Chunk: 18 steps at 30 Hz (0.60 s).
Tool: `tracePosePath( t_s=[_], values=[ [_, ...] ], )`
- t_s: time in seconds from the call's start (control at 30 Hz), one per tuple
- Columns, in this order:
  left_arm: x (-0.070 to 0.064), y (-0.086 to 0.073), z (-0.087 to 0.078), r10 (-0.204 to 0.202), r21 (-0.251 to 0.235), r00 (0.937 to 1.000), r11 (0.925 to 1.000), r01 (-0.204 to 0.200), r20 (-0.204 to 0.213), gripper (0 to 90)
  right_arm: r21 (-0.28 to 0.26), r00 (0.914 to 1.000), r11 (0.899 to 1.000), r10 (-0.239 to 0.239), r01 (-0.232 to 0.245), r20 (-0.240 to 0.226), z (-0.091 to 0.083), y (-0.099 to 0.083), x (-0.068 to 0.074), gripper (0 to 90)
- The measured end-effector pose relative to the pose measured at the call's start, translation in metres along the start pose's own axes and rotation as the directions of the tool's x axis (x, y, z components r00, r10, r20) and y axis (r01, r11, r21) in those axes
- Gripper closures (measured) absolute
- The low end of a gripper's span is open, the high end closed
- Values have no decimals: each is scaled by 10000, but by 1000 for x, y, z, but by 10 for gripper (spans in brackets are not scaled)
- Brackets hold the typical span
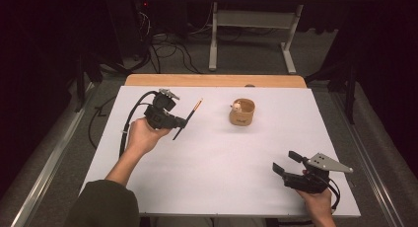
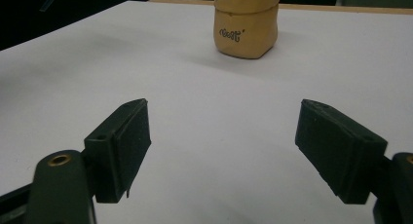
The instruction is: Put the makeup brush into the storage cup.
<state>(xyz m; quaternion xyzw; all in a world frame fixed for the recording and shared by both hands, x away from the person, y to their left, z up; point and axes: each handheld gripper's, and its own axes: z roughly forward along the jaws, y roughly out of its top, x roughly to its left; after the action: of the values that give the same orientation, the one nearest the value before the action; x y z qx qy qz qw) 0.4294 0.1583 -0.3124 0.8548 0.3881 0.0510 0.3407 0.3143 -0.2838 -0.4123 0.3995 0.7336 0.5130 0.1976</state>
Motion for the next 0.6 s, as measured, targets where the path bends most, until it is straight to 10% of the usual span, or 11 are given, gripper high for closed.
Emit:
tracePosePath(
  t_s=[0.6],
  values=[
    [-16,-16,-7,330,-318,9987,9990,-317,397,835,124,10000,9999,-89,89,-39,2,0,1,225]
  ],
)
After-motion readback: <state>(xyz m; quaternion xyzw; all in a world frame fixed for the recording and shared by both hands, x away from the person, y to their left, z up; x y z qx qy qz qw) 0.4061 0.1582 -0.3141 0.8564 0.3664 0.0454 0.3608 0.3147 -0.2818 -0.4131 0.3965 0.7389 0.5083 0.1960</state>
